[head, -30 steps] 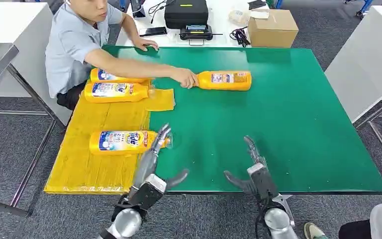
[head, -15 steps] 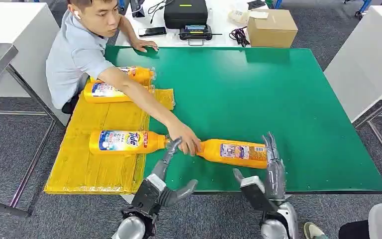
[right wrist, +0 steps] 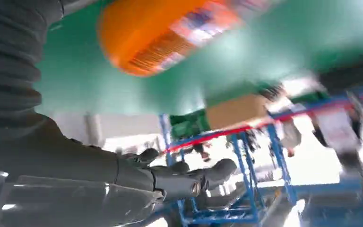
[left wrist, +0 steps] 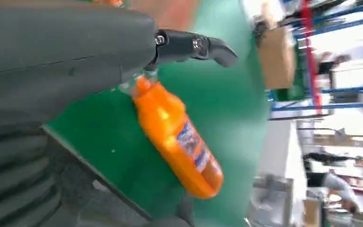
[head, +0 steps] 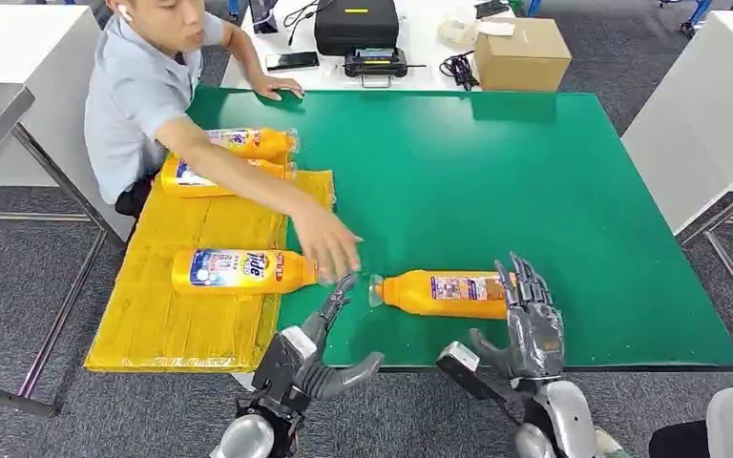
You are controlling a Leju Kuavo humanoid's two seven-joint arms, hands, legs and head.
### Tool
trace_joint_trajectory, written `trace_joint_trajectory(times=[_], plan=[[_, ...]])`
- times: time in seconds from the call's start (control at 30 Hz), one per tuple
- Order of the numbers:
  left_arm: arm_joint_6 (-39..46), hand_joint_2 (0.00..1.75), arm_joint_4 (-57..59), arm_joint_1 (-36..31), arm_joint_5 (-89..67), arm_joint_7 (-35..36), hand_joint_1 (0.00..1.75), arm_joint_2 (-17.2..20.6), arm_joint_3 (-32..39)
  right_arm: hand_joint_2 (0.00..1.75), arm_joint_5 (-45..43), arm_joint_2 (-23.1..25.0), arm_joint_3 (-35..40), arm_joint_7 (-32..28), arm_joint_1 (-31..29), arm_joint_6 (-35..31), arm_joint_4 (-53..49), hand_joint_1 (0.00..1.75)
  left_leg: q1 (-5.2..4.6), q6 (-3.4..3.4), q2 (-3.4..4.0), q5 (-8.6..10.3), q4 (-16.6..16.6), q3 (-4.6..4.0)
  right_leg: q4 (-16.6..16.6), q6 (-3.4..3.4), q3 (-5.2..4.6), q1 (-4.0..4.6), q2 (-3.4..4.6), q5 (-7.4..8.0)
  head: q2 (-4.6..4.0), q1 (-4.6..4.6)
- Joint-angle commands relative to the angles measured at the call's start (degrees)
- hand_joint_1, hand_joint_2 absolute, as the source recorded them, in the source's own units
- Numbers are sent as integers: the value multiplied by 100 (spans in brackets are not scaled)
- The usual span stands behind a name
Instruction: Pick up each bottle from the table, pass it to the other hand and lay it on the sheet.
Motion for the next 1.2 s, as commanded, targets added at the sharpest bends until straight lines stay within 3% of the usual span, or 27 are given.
trace_joint_trajectory(times=[0.03, 0.27, 0.87, 1.03, 1.13, 1.2], plan=[[-121, 175, -113, -195, -258, 38, 0, 201, -278, 175, -155, -405, 192, -126, -815, 89, 1342, 0, 11, -14, 27, -17, 2, 29, -6, -18, 27, 12, 24, -5, 0, 2], [-154, 175, -142, -215, -348, -57, 0, 281, -419, 175, -552, -373, 215, -207, -1179, 556, 1840, 0, 10, -14, 24, -10, -4, 30, -8, -16, 22, 12, 18, -1, 0, 0], [-4, 175, -219, -256, -669, -18, 0, 278, -504, 175, -526, -437, 283, -259, -1247, 607, 1778, 0, 8, -14, 21, -11, 0, 25, -3, -16, 19, 10, 15, -4, 0, 0], [735, 175, -135, -313, -1625, -75, 0, 202, -567, 175, -724, -365, 261, -261, -1249, 869, 1715, 0, 9, -13, 19, -11, -1, 24, -4, -15, 19, 10, 13, -4, 0, 0], [668, 175, -93, -339, -1613, -26, 0, 173, -586, 175, -184, -404, 400, 76, -1361, 703, 2004, 0, 6, -9, 14, -6, -1, 17, -3, -11, 12, 6, 9, -2, 0, 0], [622, 175, -67, -358, -1608, -24, 0, 173, -606, 175, -555, -314, 327, -192, -1392, 844, 2160, 0, 8, -11, 19, -8, -2, 21, -5, -13, 15, 9, 14, -1, 0, 0]])
